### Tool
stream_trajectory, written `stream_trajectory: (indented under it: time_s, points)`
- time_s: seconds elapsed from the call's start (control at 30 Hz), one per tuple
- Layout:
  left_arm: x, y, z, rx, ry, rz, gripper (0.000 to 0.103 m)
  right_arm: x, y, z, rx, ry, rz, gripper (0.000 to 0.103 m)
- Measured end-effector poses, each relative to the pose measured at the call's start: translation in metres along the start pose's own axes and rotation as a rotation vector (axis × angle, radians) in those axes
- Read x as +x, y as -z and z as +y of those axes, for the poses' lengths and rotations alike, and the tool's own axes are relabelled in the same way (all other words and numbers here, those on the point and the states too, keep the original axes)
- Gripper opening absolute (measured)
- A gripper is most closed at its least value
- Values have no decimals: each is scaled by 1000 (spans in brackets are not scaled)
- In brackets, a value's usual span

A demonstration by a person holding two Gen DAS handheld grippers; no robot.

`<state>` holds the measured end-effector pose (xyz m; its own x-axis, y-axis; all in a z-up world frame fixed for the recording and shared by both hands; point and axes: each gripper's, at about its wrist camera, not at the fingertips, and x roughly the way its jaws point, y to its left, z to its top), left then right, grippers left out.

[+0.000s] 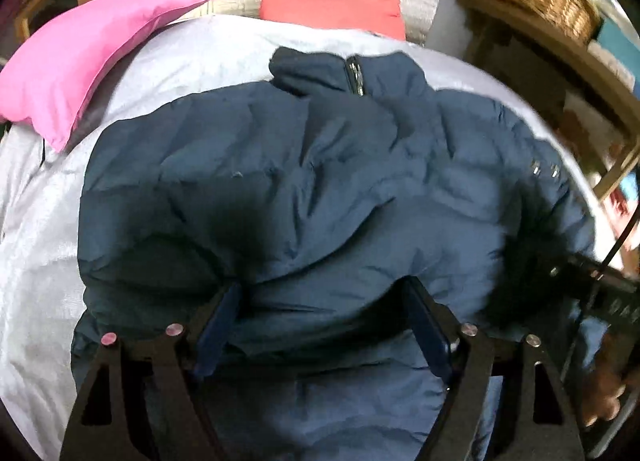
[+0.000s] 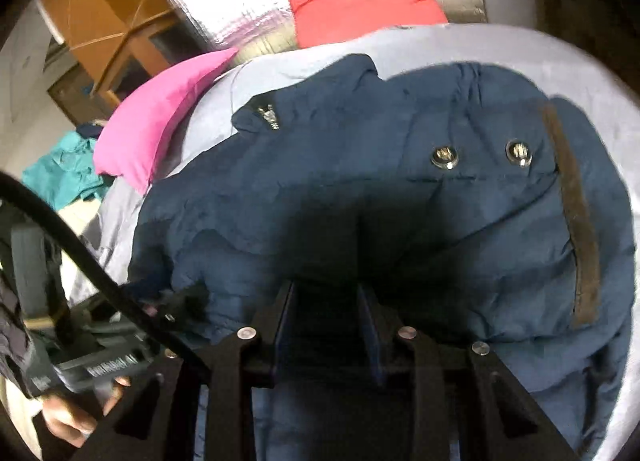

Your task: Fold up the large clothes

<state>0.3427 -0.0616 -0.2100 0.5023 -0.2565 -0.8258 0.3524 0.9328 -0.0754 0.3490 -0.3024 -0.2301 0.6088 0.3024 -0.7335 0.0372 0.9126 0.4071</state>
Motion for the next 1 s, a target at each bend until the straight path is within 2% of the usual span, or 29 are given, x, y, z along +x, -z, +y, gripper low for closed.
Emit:
stream_trajectory:
  time_s: [0.2,0.33,0.43,0.57,0.67,0.77,1.0]
  points:
    - [-11,-3,2,-22,-13,-7,82,-22,-2,1,-8,10,-17,35]
    - [-36,-5,4,23,-104,-96,82,-52,-5,-6,-4,51,-101,35]
    - [-39,-4,19,7,-182,-114,82,-63,-4,-20,28,93,-117,35]
    - [-21,1,43,-51,-192,-45,82,-57,-5,-37,73,118,-90,35]
    - [-5,5,44,-47,-192,-22,83,-37,-4,-43,84,122,-35,36]
    - [-8,5,38,-21,-217,-22,83,-30,-5,-43,80,124,-34,36]
    - [-37,4,41,-56,-193,-90,83,-45,-8,-43,91,89,-66,37]
